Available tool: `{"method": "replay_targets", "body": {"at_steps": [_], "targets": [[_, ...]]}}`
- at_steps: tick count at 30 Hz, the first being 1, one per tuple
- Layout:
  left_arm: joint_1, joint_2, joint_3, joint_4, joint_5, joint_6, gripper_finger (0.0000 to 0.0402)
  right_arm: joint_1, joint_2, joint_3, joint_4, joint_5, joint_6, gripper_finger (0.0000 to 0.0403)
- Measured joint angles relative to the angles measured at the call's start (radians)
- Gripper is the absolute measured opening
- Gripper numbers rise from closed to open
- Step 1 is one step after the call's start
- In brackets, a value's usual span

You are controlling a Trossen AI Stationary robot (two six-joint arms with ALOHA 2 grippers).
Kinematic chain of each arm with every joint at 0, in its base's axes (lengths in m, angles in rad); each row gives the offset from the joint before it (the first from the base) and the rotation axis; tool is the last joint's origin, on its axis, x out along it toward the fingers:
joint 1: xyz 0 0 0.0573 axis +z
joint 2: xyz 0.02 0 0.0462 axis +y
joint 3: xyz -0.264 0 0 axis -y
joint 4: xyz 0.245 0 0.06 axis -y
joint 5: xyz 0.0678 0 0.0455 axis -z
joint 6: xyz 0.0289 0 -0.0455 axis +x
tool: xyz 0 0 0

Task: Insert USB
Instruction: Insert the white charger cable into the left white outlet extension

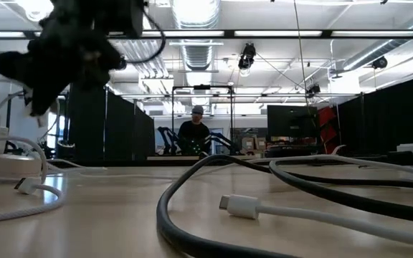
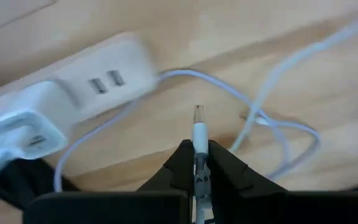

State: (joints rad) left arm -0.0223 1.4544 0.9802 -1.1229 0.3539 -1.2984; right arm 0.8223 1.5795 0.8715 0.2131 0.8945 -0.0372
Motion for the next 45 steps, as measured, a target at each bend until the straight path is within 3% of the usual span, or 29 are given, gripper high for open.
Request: {"method": "replay_targets", "body": {"at_steps": [5, 20, 27, 45], "targets": [[0.042, 0.0, -0.061, 0.005, 0.057, -0.051, 0.0013, 0.0, 0.0, 0.0, 0.0, -0.013, 0.0, 0.0201], [0.191, 0.0, -0.132, -0.001, 0.081, -0.152, 0.0013, 0.002, 0.0, -0.009, -0.007, -0.015, 0.021, 0.0201], [0.199, 0.0, -0.186, 0.001, 0.142, -0.17, 0.0013, 0.002, 0.001, -0.009, -0.027, -0.015, 0.028, 0.0201], [0.21, -0.001, -0.207, 0.085, 0.136, -0.127, 0.0013, 0.002, 0.001, -0.009, -0.029, -0.014, 0.045, 0.0201]]}}
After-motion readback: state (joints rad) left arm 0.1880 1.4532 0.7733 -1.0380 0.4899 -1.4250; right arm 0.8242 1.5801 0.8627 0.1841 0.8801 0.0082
